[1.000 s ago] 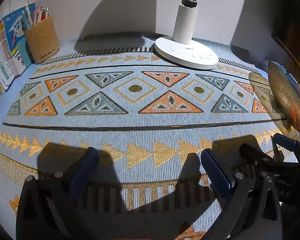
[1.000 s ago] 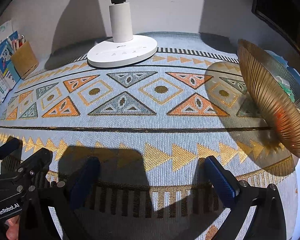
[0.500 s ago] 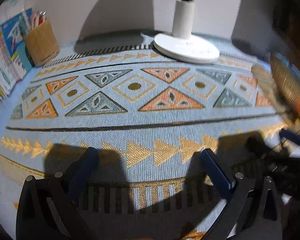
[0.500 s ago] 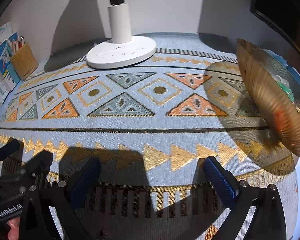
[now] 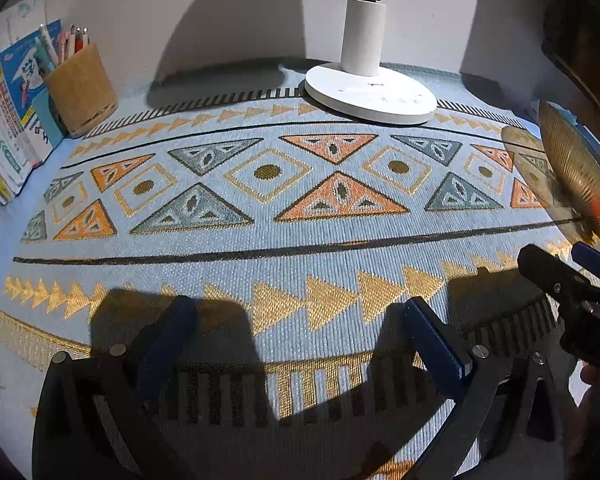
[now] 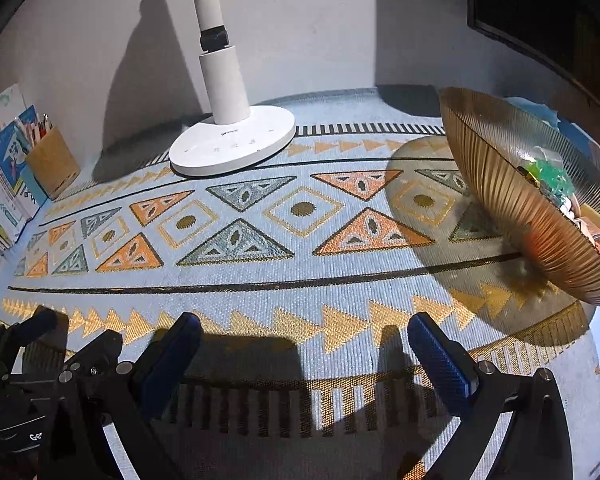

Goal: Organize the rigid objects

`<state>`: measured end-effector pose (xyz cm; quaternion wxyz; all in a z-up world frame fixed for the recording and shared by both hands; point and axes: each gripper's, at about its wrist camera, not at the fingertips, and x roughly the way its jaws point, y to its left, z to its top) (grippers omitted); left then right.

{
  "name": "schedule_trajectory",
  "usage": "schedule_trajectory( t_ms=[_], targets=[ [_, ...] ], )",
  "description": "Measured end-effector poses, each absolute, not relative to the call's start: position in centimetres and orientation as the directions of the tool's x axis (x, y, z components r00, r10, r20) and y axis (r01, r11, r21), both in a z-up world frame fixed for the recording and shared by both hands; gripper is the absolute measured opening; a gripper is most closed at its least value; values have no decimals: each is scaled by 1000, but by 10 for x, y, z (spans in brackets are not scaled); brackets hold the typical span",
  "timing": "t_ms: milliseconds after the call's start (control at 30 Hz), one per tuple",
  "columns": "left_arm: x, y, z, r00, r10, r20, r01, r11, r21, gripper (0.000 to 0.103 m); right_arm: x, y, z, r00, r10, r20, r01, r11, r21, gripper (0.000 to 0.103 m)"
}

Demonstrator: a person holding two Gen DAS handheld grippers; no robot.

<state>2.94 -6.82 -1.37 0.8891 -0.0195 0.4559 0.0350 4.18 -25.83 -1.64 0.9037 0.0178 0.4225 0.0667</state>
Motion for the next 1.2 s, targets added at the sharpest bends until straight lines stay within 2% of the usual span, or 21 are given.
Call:
schedule_trajectory(
  t_ms=[167, 233, 1200],
  targets=[
    [5, -69, 11, 730, 51, -682, -83, 996, -14, 102, 34, -263, -11, 671, 155, -725, -111, 988, 108, 103],
    [3, -71, 14, 746, 49, -664, -73, 997, -8, 102, 32, -264, -9, 678, 164, -716, -115, 987, 116, 103],
    [-1, -67, 19, 777, 54, -627, -104, 994, -42, 102, 32, -260, -9, 677, 167, -717, -147, 985, 91, 103]
  ],
)
